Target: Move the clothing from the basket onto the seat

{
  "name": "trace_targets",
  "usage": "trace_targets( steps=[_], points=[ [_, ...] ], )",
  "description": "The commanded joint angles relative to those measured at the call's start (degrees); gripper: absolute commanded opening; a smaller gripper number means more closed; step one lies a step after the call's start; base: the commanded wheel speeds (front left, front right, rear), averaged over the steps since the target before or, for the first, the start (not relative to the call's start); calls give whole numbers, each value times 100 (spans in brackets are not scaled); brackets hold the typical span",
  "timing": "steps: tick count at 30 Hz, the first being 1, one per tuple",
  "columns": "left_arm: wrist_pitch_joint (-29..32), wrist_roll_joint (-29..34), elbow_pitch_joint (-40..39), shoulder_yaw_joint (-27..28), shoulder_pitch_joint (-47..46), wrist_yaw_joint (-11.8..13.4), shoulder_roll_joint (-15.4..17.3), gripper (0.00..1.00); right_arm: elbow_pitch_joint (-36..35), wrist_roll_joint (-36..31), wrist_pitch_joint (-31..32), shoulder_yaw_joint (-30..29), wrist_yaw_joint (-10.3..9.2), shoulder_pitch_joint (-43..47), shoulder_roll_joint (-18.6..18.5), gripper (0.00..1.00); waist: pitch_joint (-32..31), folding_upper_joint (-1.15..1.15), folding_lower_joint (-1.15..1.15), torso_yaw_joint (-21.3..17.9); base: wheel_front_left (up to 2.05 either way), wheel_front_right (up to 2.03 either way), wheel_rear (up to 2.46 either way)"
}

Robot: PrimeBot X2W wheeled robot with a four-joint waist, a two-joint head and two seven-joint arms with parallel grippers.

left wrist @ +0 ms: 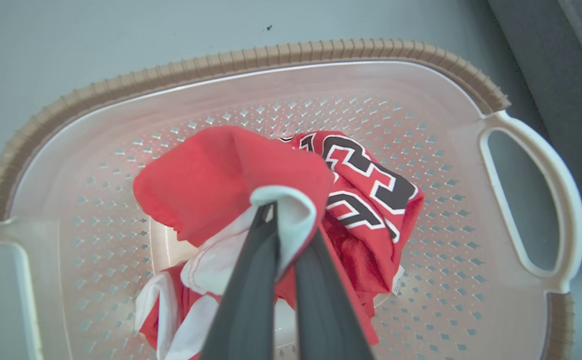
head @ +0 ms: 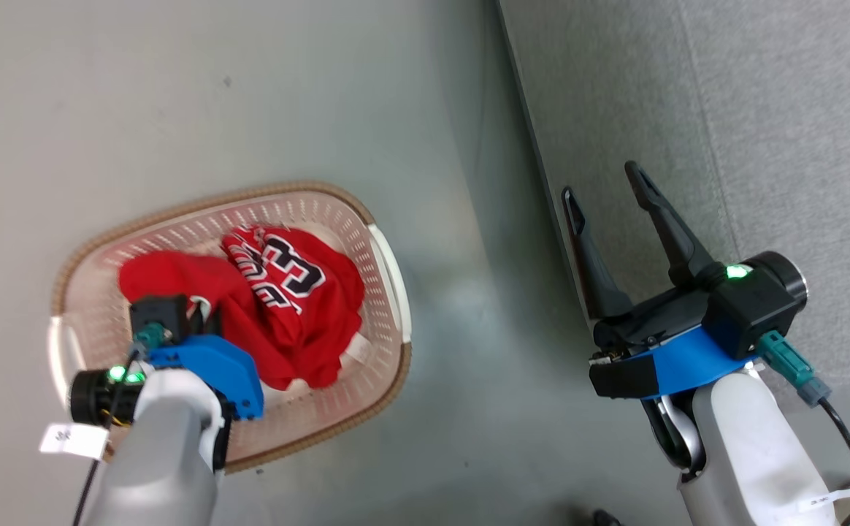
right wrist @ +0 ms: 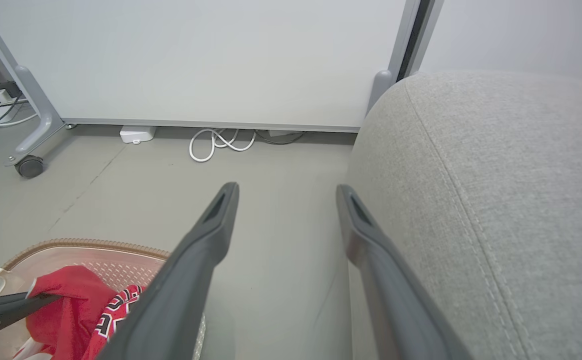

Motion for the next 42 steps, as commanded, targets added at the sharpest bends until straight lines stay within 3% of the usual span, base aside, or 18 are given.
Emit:
trace_targets(
  steps=[1, 11, 16, 27, 42],
  points=[
    [-16, -9, -45, -9, 64, -17, -17, 0, 26, -36, -23, -4, 1, 61, -11, 100, -345, 0, 0, 155, 0, 0, 0],
    [-16, 95, -424, -516, 743, -282, -233, 0, 439, -134, -22, -236, 1, 467, -13, 100, -1632, 0, 0, 632, 0, 0, 0],
    [-16, 148, -760, -1050, 985, -379, -283, 0, 635, -213, -8, -392, 1, 749, -14, 100, -2239, 0, 0, 916, 0, 0, 0],
    [-17, -840, -1921, -2785, 1247, -423, -276, 0, 685, -236, 173, -707, 1, 1375, -12, 100, -3288, 0, 0, 1421, 0, 0, 0],
    [339, -1928, -2801, -3753, 225, -425, -278, 0, 621, -85, 320, -701, 1, 1835, -13, 100, -3967, 0, 0, 1528, 0, 0, 0]
  ],
)
